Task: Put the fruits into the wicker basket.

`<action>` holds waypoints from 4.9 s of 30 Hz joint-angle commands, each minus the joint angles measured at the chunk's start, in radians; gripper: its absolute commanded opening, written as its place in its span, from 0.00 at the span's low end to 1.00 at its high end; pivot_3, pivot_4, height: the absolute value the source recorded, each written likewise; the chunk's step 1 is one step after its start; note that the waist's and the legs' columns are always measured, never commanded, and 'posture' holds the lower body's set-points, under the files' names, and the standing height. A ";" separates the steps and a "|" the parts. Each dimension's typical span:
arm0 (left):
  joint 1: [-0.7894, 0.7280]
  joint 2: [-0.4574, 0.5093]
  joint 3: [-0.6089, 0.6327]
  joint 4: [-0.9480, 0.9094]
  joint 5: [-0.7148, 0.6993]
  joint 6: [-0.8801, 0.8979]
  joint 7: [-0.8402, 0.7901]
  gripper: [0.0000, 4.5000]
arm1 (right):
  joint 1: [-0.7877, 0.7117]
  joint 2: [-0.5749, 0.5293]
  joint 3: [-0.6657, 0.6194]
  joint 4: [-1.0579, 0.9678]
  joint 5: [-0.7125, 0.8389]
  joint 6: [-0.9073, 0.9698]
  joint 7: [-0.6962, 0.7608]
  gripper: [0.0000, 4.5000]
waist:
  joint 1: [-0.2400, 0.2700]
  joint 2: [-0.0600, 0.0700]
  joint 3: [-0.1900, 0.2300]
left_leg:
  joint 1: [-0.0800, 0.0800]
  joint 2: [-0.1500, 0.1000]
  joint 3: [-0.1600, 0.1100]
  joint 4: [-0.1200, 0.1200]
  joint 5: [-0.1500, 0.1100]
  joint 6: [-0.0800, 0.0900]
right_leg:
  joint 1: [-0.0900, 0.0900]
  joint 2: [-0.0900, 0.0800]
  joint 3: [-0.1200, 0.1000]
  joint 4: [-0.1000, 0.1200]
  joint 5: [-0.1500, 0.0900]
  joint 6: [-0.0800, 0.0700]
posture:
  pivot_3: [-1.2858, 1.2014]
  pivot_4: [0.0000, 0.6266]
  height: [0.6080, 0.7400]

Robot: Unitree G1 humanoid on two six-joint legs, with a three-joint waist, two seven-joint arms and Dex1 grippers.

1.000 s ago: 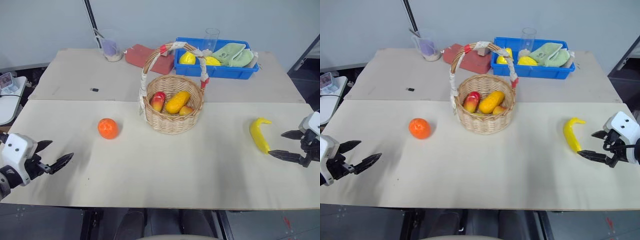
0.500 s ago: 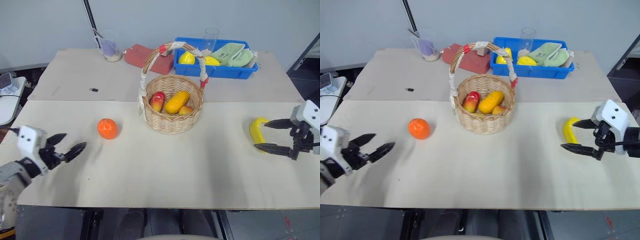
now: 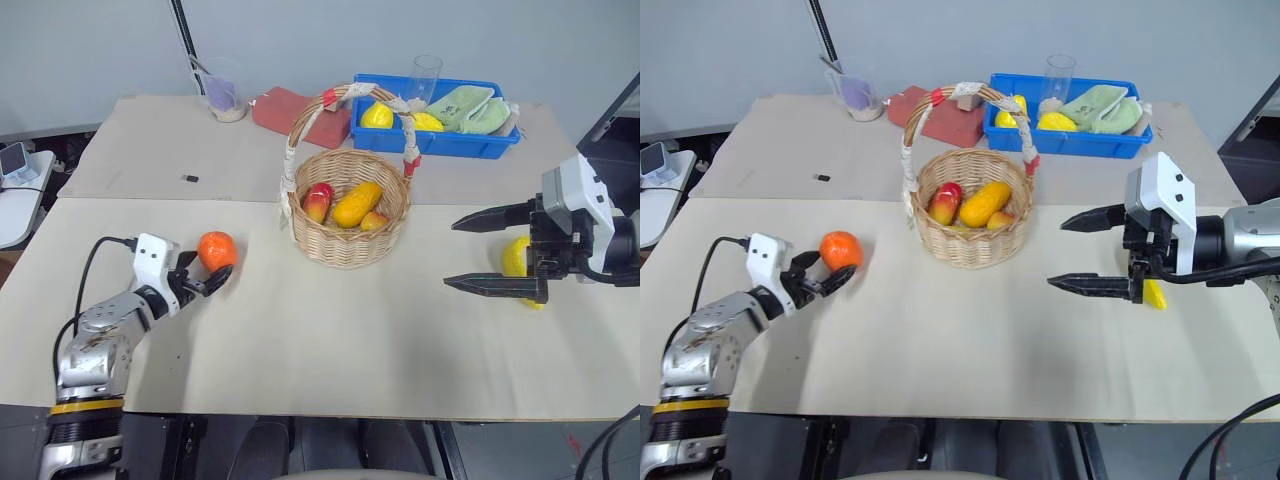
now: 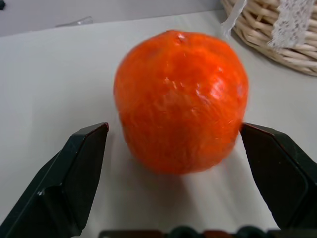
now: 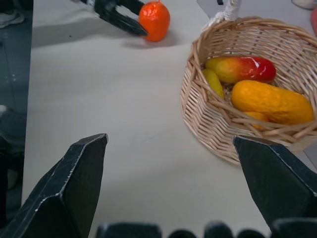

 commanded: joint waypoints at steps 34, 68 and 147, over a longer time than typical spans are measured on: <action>-0.423 -0.199 -0.301 -0.272 0.002 0.026 0.041 0.67 | 0.005 0.121 -0.112 -0.114 0.085 0.032 -0.252 1.00 | 0.008 -0.002 0.000 | -0.004 -0.001 -0.003 0.002 0.000 0.000 | -0.001 0.000 -0.002 0.000 0.001 0.001 | 0.52 0.24 0.78; -0.281 0.097 -0.313 -0.529 -0.247 0.122 -0.439 1.00 | 0.244 0.230 -0.089 0.454 -0.388 -0.032 -0.563 0.88 | -0.003 -0.001 0.000 | -0.004 -0.001 -0.002 0.003 0.000 0.000 | 0.000 0.001 -0.001 0.000 0.000 0.001 | 0.52 0.24 0.78; -0.130 0.153 -0.045 -0.585 -0.413 0.123 -0.211 1.00 | -0.383 0.700 0.123 0.606 -0.379 -0.281 -0.626 0.86 | -0.031 -0.002 0.001 | -0.012 0.000 -0.002 0.002 0.002 -0.002 | -0.018 0.002 -0.001 0.011 0.001 0.000 | 0.52 0.24 0.78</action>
